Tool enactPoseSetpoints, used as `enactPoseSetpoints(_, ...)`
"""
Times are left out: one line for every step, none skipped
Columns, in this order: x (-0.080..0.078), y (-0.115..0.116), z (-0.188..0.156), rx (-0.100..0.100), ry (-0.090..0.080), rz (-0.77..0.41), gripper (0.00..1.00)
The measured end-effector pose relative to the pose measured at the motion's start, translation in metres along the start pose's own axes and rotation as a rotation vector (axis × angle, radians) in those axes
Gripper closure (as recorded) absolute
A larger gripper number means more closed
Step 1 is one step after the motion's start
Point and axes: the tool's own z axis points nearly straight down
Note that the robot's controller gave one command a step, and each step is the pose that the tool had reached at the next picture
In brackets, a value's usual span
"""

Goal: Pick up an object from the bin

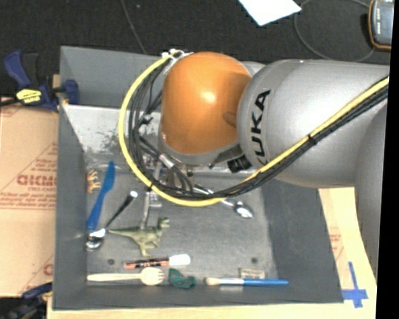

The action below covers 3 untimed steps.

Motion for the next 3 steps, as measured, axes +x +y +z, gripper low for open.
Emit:
enactPoseSetpoints(-0.001, -0.002, -0.004, -0.001, -0.006, 0.006, 0.00)
enactPoseSetpoints(0.009, -0.051, 0.168, -0.003, -0.006, -0.091, 0.00)
enactPoseSetpoints(0.016, -0.066, 0.081, -0.004, -0.022, -0.213, 0.00)
